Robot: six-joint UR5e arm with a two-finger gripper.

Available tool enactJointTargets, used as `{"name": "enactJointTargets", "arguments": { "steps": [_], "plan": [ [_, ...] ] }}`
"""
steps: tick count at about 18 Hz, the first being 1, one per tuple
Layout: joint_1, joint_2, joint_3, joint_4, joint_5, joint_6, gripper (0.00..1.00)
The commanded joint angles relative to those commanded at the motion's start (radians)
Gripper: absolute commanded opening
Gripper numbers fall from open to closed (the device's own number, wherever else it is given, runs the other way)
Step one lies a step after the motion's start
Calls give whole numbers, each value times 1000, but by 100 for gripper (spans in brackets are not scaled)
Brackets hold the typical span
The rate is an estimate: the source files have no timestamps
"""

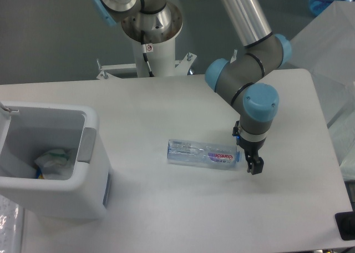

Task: Place the trash in the trash can
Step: 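Lower the gripper and close it around the bottle's cap end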

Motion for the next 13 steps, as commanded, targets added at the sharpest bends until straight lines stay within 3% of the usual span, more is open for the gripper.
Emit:
{"name": "enactJointTargets", "arguments": {
  "steps": [13],
  "plan": [
    [-23,31,-29,0,51,20,99]
  ]
}}
